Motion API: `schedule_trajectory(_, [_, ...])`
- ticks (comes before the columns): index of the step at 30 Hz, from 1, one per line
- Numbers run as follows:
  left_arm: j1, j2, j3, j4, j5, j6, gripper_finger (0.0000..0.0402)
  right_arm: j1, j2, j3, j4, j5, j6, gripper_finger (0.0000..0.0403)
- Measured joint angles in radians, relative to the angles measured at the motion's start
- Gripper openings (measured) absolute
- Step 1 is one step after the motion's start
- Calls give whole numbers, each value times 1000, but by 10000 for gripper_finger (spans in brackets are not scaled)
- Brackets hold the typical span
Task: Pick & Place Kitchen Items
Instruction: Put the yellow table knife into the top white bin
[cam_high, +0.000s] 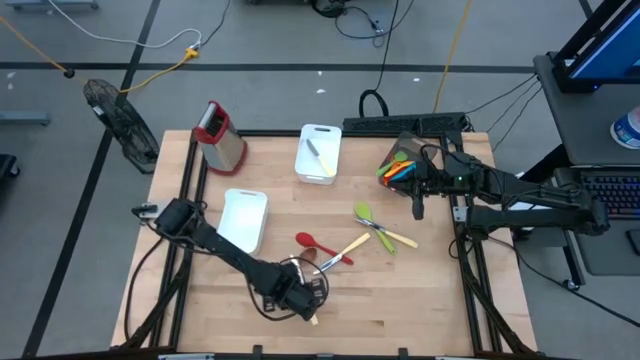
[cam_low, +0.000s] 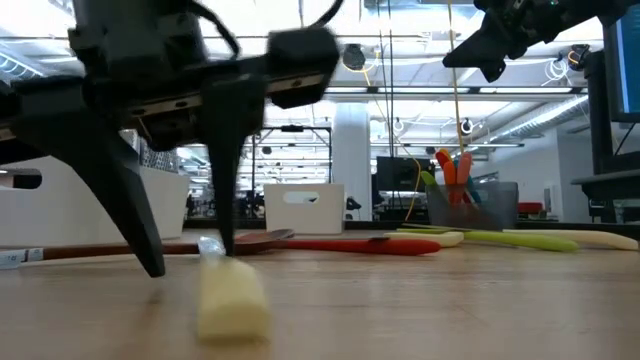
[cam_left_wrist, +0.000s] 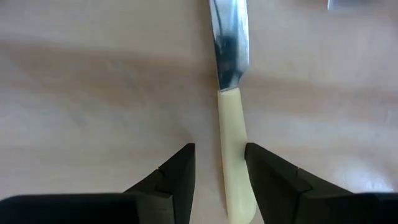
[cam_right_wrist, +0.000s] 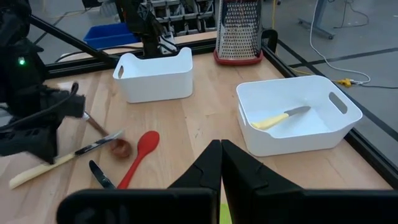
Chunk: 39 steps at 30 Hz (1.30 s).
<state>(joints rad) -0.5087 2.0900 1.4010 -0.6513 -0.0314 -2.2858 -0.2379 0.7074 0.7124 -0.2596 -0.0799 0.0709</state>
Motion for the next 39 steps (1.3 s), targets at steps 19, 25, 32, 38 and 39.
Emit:
schedule_trajectory(19, [5, -105, -8, -156, -156, -9, 145, 0, 0, 0, -1, -1, -5, 3])
schedule_trajectory(25, [7, -105, -7, -140, -160, 1, 145, 0, 0, 0, -1, 0, -12, 3])
schedule_trajectory(32, [41, -79, -5, -182, -99, 72, 145, 0, 0, 0, 0, 0, -12, 3])
schedule_trajectory(38, [77, -18, 1, -139, 21, 163, 145, 0, 1, 0, 0, 0, -9, 3])
schedule_trajectory(39, [80, -7, 1, -139, 31, 169, 145, 0, 1, 0, 0, 0, -7, 3])
